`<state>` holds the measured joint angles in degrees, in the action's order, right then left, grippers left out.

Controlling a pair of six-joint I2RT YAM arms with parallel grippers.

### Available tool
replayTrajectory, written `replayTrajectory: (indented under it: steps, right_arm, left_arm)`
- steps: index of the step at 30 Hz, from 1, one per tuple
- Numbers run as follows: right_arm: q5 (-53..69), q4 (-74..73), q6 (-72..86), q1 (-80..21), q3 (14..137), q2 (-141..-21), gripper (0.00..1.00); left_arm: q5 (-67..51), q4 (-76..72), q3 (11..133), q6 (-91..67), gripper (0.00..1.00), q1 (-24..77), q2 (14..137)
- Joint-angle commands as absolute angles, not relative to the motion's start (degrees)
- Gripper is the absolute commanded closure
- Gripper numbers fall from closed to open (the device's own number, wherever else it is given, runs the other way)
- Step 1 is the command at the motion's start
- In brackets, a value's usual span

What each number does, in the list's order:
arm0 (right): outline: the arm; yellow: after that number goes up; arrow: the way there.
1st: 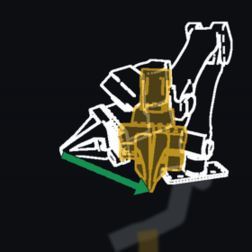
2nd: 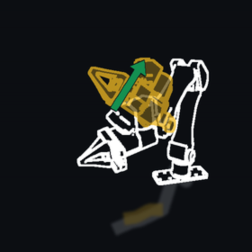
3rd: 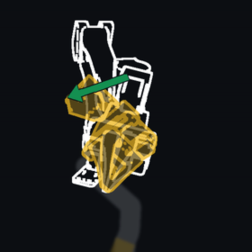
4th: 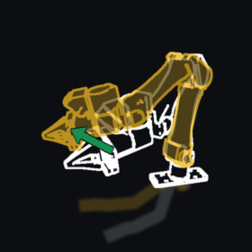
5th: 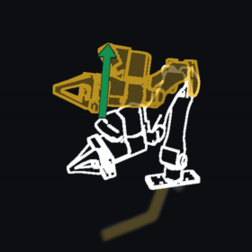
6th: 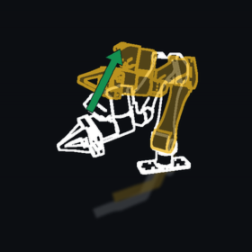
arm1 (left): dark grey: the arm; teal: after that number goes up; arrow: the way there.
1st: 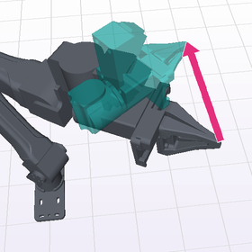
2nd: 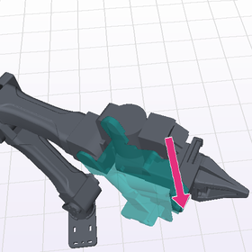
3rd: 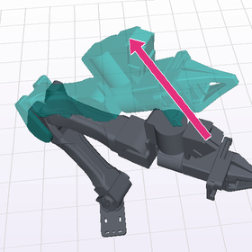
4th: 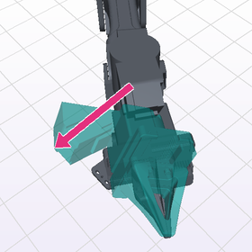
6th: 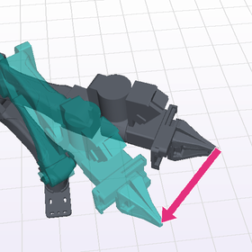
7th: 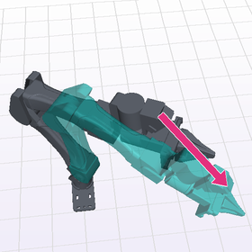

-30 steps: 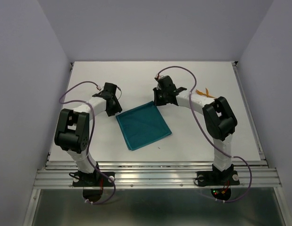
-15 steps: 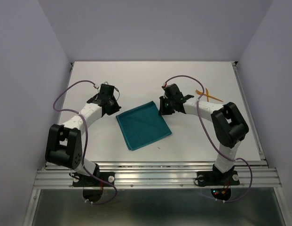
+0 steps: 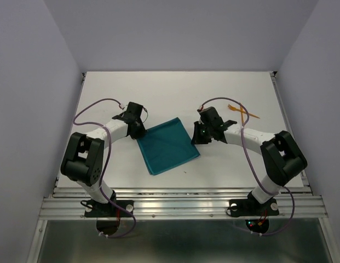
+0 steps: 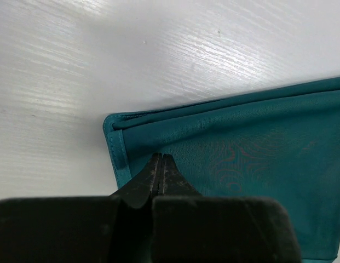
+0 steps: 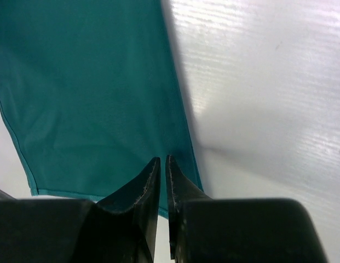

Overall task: Fold the napkin into a case and place the utensils inside
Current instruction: Pick up the lower triangle-folded napkin from the center of the board.

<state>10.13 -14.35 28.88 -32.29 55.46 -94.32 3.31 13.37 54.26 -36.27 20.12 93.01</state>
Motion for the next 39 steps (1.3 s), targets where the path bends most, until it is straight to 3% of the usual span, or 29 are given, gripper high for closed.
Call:
replayTrajectory:
  steps: [1,14,23,29,39]
  right_arm:
    - [10.4,-13.7,30.2,-32.5,52.4,-90.8,0.86]
    - [9.6,-11.7,30.8,-33.6,47.8,-91.8,0.87]
    - [4.8,-17.6,29.6,-35.3,56.7,-85.3,0.84]
    - [-4.6,-21.4,27.3,-43.1,65.8,-90.1,0.74]
    - [-13.5,-21.5,21.9,-54.1,89.5,-108.7,0.47]
  left_arm:
    - [6.9,12.7,54.8,-38.0,1.00,20.0,92.3]
    - [7.7,11.5,54.1,-38.2,1.00,18.2,96.5]
    - [7.2,13.6,55.9,-37.6,1.00,17.8,93.8]
    - [7.4,19.2,60.8,-35.9,1.00,16.0,87.2]
    - [1.4,24.2,61.9,-32.1,0.65,0.8,79.8]
